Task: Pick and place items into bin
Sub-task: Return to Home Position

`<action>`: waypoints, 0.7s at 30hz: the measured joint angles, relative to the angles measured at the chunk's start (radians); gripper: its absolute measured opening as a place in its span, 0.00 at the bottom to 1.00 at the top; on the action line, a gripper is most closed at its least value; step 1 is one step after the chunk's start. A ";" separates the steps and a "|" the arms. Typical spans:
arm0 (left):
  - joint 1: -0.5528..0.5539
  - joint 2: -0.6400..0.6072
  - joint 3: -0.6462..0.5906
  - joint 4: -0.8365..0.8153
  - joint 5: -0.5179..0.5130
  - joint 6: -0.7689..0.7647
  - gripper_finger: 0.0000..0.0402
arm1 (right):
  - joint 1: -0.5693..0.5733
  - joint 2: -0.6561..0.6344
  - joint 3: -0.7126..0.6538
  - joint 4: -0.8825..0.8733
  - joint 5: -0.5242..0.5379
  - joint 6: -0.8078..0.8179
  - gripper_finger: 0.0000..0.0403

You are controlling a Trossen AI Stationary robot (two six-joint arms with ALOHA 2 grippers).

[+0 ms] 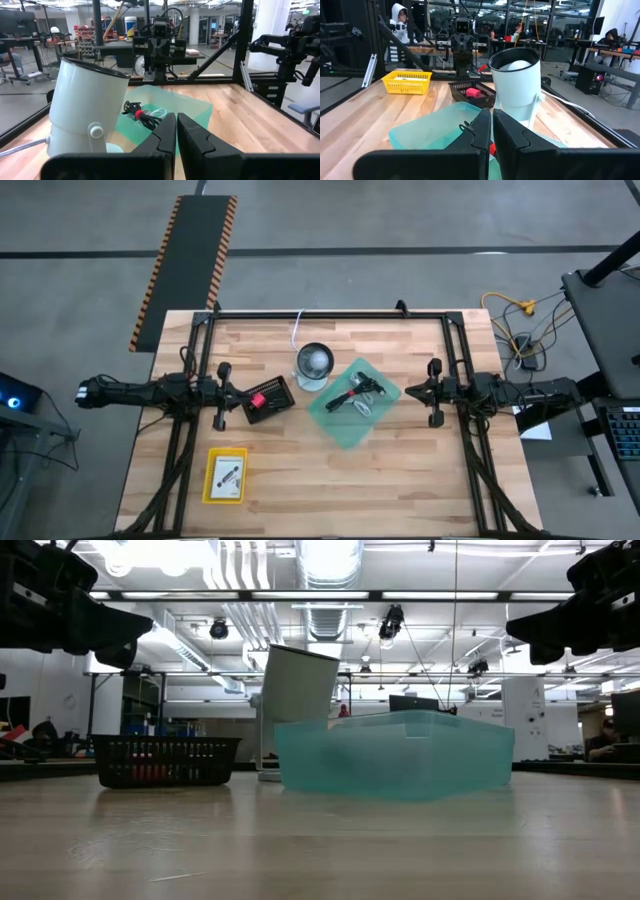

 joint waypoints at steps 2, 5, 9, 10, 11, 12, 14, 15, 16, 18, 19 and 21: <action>0.000 0.000 0.000 0.000 0.000 0.000 0.00 | 0.000 0.000 0.000 0.000 0.000 -0.004 0.02; 0.000 0.000 0.000 0.000 0.000 0.000 0.00 | 0.000 0.000 0.000 0.000 0.000 -0.001 0.02; 0.000 0.001 0.000 0.000 0.001 0.000 0.00 | 0.000 0.000 0.000 0.000 0.000 0.003 0.02; 0.000 0.002 0.000 0.000 0.001 0.000 0.00 | 0.000 0.000 0.000 0.000 0.000 -0.002 0.02; 0.000 0.002 0.000 0.000 0.001 0.000 0.00 | 0.000 0.000 0.000 0.000 0.000 -0.004 0.02; 0.000 0.003 0.000 0.000 0.001 0.000 0.00 | 0.000 0.000 0.000 0.000 0.000 -0.004 0.02; 0.000 0.005 0.000 0.000 0.001 0.000 0.00 | 0.000 0.000 0.000 0.000 0.000 0.001 0.02; 0.000 0.005 0.000 0.000 0.001 0.000 0.00 | 0.000 0.001 0.000 0.000 0.000 0.004 0.02; 0.000 0.004 0.000 0.000 0.001 0.000 0.00 | 0.000 0.001 0.000 0.000 0.000 0.005 0.02; 0.000 0.004 0.000 0.000 0.001 0.000 0.00 | 0.000 0.001 0.000 0.000 0.000 -0.001 0.02; 0.000 0.004 0.000 0.000 0.001 0.000 0.00 | 0.000 0.001 0.000 0.000 0.000 -0.004 0.02; 0.000 0.004 0.000 0.000 0.001 0.000 0.00 | 0.000 0.001 0.000 0.000 0.000 -0.003 0.02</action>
